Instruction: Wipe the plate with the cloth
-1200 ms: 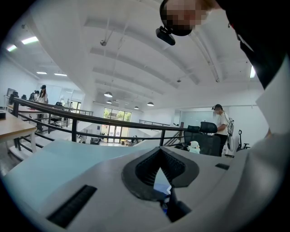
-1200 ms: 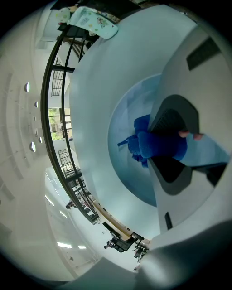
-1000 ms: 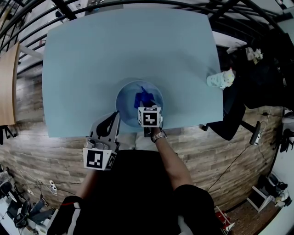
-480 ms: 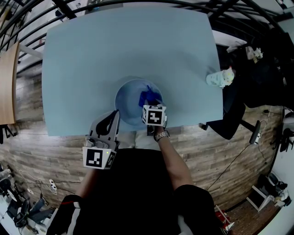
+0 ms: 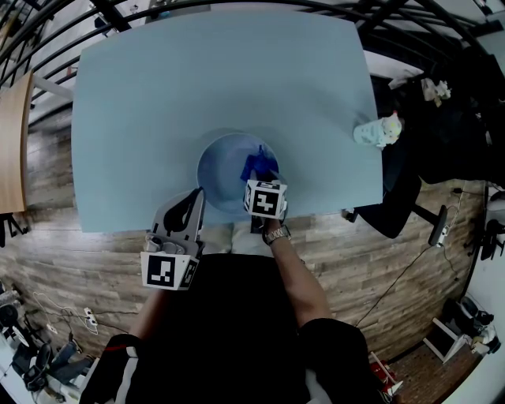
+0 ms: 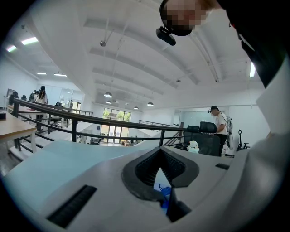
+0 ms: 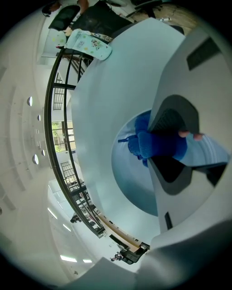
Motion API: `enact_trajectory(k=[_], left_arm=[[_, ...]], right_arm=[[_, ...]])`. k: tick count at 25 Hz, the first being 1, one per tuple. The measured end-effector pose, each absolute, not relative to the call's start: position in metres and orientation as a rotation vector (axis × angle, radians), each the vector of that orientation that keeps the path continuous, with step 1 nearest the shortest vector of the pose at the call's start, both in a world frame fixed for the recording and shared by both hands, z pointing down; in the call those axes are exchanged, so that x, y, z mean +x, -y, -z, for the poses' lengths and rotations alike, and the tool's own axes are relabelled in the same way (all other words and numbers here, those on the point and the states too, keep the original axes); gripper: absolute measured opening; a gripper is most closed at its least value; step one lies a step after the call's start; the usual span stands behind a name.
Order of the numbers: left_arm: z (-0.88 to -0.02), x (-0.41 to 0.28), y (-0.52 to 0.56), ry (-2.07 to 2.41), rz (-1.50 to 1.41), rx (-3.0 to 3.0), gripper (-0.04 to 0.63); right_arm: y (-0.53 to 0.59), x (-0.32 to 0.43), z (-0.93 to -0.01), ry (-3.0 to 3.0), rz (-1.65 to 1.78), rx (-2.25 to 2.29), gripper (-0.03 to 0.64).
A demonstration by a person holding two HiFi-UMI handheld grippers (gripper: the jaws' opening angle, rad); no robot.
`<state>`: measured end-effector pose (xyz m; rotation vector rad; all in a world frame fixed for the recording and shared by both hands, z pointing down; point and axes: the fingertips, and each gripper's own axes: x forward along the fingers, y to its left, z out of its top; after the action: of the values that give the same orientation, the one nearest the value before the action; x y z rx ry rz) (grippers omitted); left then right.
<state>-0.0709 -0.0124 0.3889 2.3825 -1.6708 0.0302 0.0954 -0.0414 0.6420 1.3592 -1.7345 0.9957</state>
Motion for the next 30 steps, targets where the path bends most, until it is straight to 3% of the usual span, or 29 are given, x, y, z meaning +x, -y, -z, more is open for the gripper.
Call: enact_trajectory(k=[30], left_arm=[[-0.392,-0.087,-0.004,1.697,-0.029,2.355,0.001]], right_arm=[[-0.006,-0.013,-0.641,1.928,-0.941,1.023,0.118]])
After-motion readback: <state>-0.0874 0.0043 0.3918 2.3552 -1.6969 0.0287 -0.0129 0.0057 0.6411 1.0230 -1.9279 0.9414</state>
